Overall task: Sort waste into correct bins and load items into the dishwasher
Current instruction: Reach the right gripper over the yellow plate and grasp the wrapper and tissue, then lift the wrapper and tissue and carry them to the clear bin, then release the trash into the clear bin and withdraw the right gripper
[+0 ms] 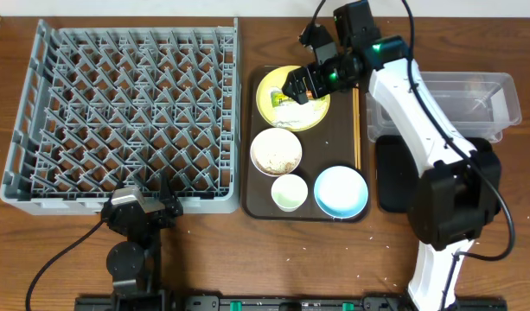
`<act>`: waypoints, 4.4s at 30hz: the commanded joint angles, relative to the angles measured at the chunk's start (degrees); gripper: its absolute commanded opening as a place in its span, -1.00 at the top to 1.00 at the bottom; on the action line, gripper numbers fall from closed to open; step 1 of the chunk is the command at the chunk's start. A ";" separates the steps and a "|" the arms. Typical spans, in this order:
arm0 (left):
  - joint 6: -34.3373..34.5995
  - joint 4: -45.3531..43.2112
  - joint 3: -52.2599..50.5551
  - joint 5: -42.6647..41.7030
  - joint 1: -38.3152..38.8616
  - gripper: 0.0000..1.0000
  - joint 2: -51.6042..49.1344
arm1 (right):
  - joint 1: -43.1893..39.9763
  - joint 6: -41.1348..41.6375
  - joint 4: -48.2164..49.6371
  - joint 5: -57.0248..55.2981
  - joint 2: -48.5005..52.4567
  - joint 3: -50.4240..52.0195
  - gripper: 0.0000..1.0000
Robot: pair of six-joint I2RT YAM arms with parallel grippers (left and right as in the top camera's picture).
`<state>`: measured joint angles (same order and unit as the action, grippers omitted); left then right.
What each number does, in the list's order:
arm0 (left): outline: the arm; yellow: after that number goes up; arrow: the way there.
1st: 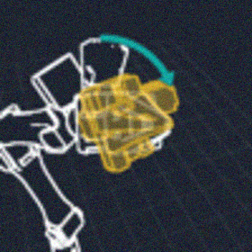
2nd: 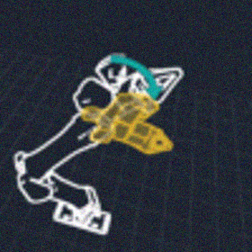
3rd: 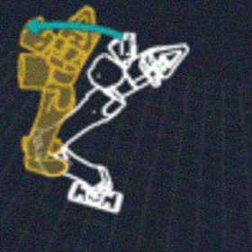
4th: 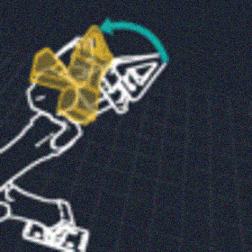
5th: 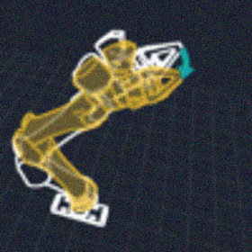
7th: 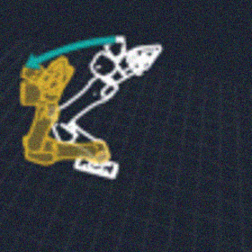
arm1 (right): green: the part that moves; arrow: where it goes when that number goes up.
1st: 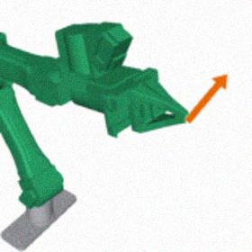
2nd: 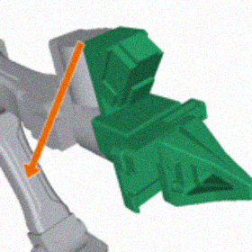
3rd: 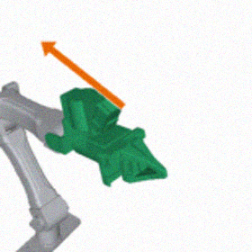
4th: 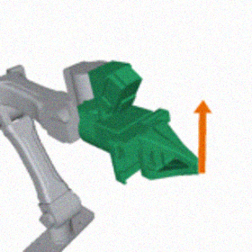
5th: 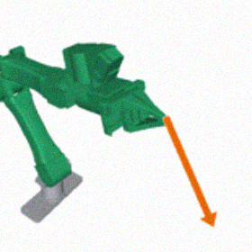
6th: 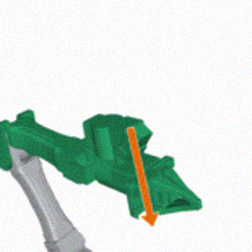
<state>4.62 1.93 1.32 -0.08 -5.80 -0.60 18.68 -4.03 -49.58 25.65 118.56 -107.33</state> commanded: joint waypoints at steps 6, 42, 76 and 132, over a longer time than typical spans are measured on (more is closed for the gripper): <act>-0.33 2.25 -1.09 0.55 -0.24 -0.79 0.37 | 3.04 41.46 -0.33 -19.65 4.50 -1.55 -0.99; -0.33 2.25 -1.09 0.55 -0.24 -0.78 0.37 | 11.23 72.57 6.19 -38.71 17.25 -1.46 -0.83; -0.33 2.25 -1.09 0.55 -0.24 -0.79 0.37 | 3.17 39.78 0.17 -32.89 -2.82 -3.08 0.98; -0.33 2.25 -1.09 0.55 -0.24 -0.78 0.37 | -10.67 21.51 -8.37 -12.74 -24.74 11.82 -0.89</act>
<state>4.62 1.93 1.32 -0.08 -5.80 -0.60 4.38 21.41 -57.21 10.70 92.95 -96.40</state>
